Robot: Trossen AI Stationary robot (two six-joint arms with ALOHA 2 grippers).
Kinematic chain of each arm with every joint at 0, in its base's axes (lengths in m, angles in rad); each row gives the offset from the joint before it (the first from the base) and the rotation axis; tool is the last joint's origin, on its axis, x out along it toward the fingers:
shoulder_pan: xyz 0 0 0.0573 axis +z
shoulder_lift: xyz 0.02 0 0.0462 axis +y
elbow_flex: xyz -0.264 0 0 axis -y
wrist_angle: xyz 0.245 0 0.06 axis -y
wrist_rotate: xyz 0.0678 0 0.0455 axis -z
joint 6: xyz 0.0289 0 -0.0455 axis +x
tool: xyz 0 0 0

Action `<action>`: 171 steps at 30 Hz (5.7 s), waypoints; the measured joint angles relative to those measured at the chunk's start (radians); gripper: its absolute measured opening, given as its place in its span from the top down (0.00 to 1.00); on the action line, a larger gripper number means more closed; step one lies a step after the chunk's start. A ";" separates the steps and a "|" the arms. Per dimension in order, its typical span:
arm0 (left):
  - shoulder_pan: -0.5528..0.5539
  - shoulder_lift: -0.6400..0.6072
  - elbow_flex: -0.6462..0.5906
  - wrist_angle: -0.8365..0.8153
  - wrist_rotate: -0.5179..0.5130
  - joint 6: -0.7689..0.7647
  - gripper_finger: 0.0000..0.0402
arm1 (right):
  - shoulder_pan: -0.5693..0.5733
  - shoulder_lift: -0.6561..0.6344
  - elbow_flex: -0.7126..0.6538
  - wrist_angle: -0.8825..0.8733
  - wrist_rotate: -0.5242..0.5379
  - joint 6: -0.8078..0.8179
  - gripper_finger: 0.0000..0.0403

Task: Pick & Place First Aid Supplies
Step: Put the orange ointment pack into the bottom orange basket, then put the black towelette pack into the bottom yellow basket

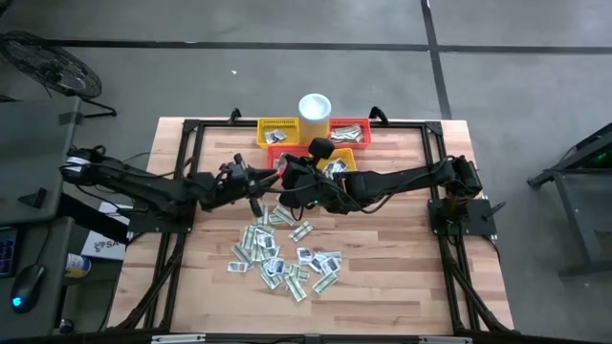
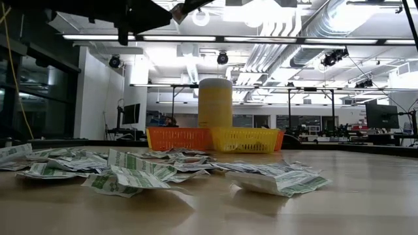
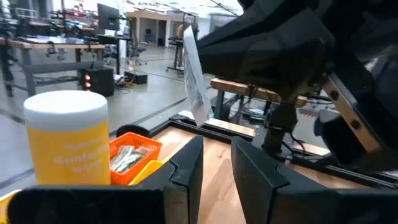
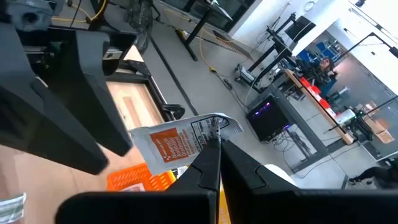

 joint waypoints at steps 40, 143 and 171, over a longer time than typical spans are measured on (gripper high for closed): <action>0.000 0.040 0.057 -0.025 -0.080 -0.030 0.99 | 0.012 0.000 -0.002 -0.046 -0.091 0.072 1.00; 0.838 0.355 0.694 -1.411 0.859 0.228 0.79 | -0.145 -0.157 -0.002 -0.687 -0.498 0.529 0.51; 0.105 -0.245 0.141 -1.173 0.448 -0.491 0.79 | -0.151 0.146 -0.002 -0.579 -0.941 0.007 0.51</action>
